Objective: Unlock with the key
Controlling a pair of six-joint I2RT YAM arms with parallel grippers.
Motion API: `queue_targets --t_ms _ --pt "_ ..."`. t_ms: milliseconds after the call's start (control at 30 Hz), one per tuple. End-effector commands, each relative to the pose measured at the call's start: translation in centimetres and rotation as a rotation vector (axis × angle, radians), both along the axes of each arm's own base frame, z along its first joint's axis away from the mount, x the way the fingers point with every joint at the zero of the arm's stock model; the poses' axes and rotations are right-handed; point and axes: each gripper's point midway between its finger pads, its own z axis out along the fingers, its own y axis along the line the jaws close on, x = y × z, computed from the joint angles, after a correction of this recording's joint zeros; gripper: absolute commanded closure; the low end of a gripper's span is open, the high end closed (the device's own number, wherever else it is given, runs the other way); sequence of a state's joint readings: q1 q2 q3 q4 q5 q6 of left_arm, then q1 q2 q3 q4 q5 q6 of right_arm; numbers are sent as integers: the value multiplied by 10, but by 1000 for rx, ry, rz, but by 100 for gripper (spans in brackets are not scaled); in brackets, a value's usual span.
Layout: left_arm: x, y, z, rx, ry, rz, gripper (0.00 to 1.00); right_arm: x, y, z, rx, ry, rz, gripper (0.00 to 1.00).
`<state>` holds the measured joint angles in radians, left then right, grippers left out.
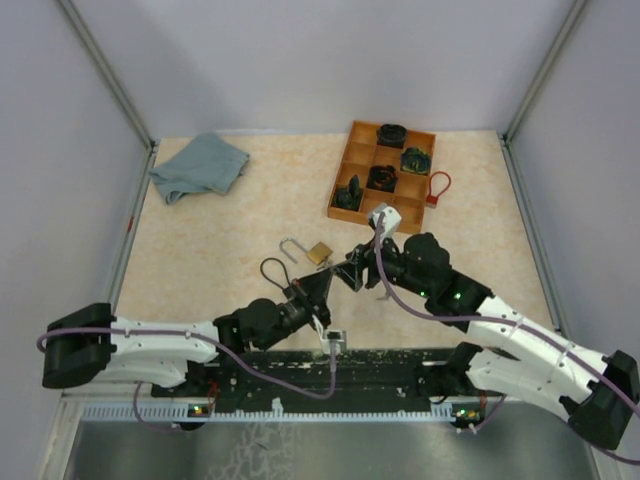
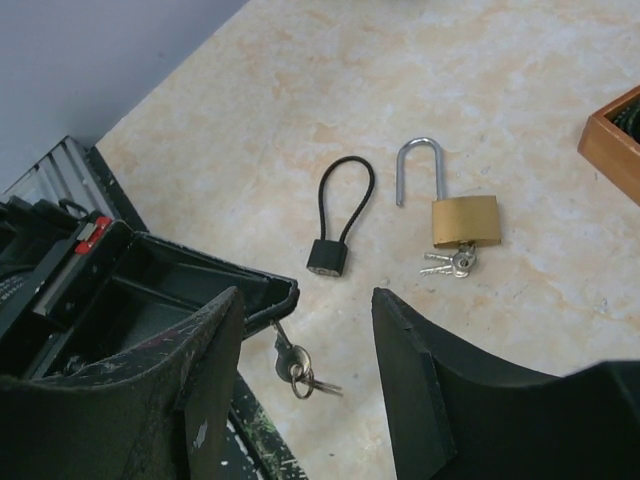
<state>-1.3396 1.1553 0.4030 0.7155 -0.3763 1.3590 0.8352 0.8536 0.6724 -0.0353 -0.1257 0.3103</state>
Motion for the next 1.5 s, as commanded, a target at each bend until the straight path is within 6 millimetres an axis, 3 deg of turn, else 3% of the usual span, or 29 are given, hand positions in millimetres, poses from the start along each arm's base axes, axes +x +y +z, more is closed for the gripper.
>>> queue_targets --t_ms 0,300,567,733,1467 --pt "-4 7 18 -87 -68 -18 100 -10 -2 17 26 -24 44 45" --pt "-12 12 39 -139 -193 -51 100 -20 -4 29 196 120 202 50" --pt "-13 11 40 -132 -198 -49 100 -38 10 35 282 189 379 55" --pt "-13 12 39 -135 -196 -48 100 -40 14 24 267 235 401 62" --pt "-13 16 39 -142 -205 -37 100 -34 9 18 300 273 377 86"
